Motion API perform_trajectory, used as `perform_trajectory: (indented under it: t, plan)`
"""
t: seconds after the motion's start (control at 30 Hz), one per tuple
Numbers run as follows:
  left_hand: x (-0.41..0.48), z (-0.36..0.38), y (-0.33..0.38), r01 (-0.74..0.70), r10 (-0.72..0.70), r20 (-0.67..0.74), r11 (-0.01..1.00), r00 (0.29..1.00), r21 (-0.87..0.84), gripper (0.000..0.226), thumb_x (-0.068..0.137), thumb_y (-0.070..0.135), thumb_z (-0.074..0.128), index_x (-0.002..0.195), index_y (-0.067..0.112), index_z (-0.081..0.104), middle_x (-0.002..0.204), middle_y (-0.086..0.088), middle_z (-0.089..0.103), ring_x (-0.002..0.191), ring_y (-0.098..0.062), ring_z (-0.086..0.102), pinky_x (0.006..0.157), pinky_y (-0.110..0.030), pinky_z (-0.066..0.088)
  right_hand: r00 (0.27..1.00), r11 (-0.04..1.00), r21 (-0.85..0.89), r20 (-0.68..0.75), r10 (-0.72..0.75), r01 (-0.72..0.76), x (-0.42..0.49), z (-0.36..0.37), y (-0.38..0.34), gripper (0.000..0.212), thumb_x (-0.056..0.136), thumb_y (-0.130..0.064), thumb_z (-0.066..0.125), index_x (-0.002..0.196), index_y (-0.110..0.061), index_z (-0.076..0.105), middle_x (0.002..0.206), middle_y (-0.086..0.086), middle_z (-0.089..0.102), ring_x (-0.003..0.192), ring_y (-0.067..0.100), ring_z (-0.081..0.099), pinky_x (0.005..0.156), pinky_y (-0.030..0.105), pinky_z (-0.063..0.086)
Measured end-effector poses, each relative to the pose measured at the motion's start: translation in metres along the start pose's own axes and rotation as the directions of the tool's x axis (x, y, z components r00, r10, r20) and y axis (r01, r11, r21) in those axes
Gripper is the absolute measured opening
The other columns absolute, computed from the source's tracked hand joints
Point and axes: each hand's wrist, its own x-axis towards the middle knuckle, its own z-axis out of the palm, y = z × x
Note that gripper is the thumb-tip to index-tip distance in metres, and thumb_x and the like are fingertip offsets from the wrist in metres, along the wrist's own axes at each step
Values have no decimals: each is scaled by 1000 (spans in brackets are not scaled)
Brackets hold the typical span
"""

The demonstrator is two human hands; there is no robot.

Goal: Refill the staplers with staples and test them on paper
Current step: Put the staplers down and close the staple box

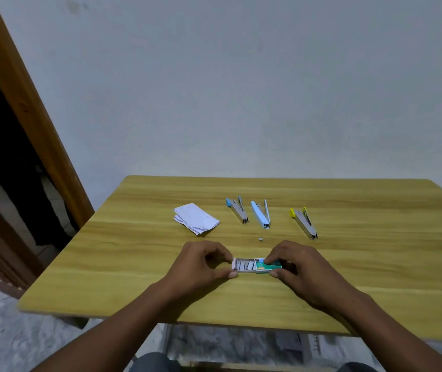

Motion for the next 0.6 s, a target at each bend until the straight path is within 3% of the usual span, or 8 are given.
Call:
perform_trajectory:
  t: [0.13, 0.33, 0.6]
  plan:
    - [0, 6, 6, -86, 86, -17, 996, 996, -26, 17, 69, 22, 94, 80, 22, 81, 87, 13, 77, 92, -3, 72, 81, -31, 59, 1000, 1000, 13, -14, 2, -2, -1, 3, 2, 21, 86, -26, 73, 106, -31, 73, 101, -20, 64, 89, -4, 57, 71, 10, 41]
    - [8, 14, 4, -144, 144, -1, 990, 990, -6, 17, 71, 26, 93, 85, 22, 83, 90, 11, 77, 87, -4, 73, 77, -33, 61, 1000, 1000, 16, -25, -5, 5, 1, 2, 1, 20, 84, -25, 75, 104, -29, 74, 101, -17, 66, 88, -1, 59, 72, 17, 48]
    - [11, 26, 10, -143, 143, -7, 990, 990, -5, 17, 71, 26, 92, 85, 25, 84, 91, 11, 78, 86, -2, 72, 76, -35, 61, 999, 999, 48, -36, 0, 2, 2, 6, 1, 20, 83, -22, 77, 102, -28, 75, 99, -18, 66, 86, -1, 59, 68, 12, 44]
